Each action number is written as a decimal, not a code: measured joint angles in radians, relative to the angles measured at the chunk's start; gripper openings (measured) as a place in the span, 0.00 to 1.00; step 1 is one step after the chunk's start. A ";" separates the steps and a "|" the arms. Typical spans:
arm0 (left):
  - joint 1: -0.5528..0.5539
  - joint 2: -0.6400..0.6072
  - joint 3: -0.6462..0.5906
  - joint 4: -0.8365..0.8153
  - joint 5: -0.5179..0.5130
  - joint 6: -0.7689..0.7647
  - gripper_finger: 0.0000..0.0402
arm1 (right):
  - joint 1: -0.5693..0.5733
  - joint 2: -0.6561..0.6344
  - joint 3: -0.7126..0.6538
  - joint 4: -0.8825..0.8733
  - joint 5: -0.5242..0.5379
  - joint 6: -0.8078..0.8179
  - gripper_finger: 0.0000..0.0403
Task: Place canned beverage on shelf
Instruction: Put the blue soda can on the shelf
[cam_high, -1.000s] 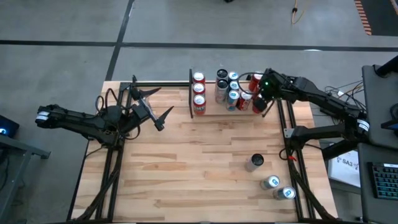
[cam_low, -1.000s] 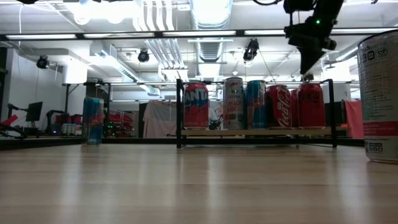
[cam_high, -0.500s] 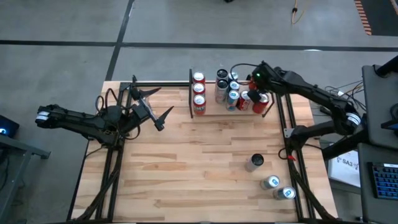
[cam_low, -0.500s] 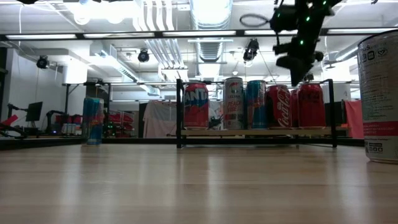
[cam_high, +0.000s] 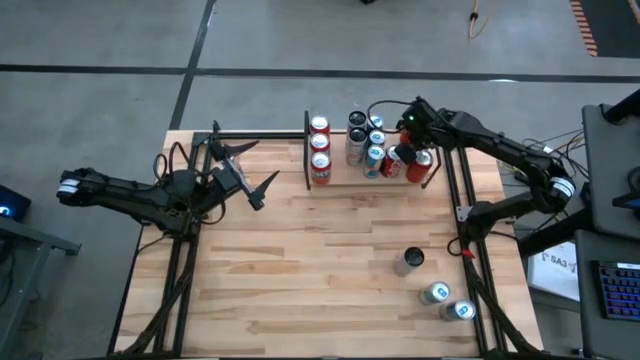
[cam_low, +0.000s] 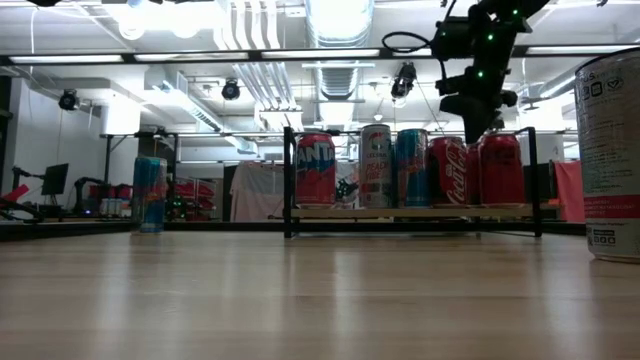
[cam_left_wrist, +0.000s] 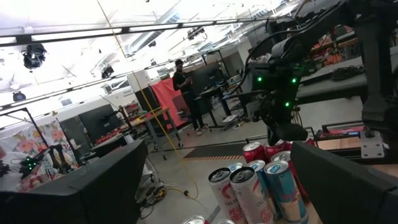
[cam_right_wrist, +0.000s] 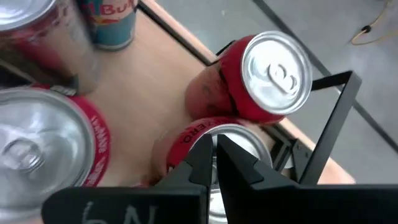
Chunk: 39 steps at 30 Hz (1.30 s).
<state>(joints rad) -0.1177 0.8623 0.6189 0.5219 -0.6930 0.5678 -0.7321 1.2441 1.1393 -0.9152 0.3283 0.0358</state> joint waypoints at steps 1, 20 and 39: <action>0.000 0.000 0.000 0.000 0.000 0.000 0.96 | 0.000 -0.008 -0.001 -0.005 -0.013 0.009 0.03; 0.000 0.000 0.001 0.000 0.000 0.000 0.96 | 0.000 -0.156 -0.003 -0.166 -0.118 0.035 0.03; 0.000 0.000 0.001 -0.008 0.000 0.000 0.96 | -0.019 0.004 0.090 0.088 -0.013 -0.113 0.03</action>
<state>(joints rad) -0.1177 0.8623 0.6201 0.5138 -0.6926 0.5678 -0.7508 1.2477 1.2296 -0.8269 0.3150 -0.0768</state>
